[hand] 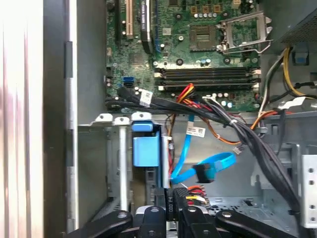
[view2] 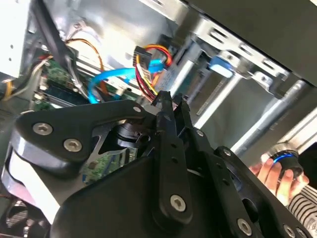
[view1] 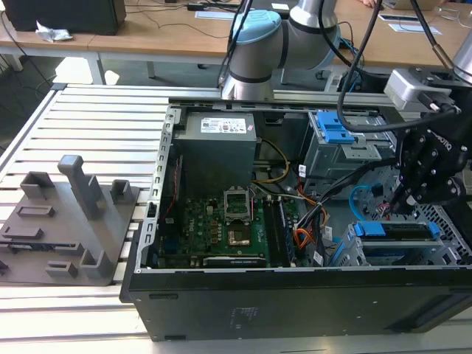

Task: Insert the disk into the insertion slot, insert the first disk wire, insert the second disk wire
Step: 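Insert the first disk wire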

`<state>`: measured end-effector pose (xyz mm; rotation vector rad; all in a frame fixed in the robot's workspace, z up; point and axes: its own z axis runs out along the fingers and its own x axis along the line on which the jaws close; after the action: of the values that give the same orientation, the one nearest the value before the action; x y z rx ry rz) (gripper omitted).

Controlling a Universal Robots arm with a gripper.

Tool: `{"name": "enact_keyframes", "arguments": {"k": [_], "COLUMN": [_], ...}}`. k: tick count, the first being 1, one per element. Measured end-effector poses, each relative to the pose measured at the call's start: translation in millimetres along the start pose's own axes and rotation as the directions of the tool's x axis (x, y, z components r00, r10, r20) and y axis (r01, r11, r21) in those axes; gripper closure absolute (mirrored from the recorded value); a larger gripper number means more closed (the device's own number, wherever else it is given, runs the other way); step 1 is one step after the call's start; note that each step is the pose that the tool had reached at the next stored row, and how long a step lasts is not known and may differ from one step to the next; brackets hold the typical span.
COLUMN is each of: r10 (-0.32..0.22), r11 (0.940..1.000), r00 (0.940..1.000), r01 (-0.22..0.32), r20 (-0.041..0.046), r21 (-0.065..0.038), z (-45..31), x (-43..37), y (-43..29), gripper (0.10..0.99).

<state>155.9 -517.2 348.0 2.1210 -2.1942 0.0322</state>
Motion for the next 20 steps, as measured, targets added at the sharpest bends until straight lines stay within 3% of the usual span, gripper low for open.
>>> {"name": "enact_keyframes", "arguments": {"k": [1, 3, 4, 6, 7, 16, 17, 18, 20], "r10": [0.000, 0.000, -0.001, -0.002, -0.002, -0.002, -0.002, -0.002, -0.002], "r11": [1.0000, 1.0000, 1.0000, 1.0000, 1.0000, 1.0000, 1.0000, 1.0000, 1.0000], "r00": [1.0000, 1.0000, 0.9999, 0.9992, 0.9989, 0.9988, 0.9988, 0.9988, 0.9988], "r01": [0.000, 0.000, 0.001, 0.002, 0.002, 0.002, 0.002, 0.002, 0.002], "r20": [0.0001, 0.0024, 0.0106, 0.0399, 0.0473, 0.0487, 0.0487, 0.0488, 0.0488], "r21": [0.000, 0.000, 0.000, -0.001, -0.002, -0.002, -0.002, -0.002, -0.002], "z": [0.7, 1.7, 2.0, 2.3, 2.3, 2.3, 2.3, 2.3, 2.3], "x": [7.1, 12.9, 14.3, 15.3, 15.4, 15.4, 15.4, 15.4, 15.4], "y": [-0.3, -0.6, -0.8, -1.4, -1.5, -1.7, -1.8, -1.8, -1.8], "gripper": [0.898, 0.898, 0.898, 0.898, 0.898, 0.886, 0.820, 0.820, 0.902]}}
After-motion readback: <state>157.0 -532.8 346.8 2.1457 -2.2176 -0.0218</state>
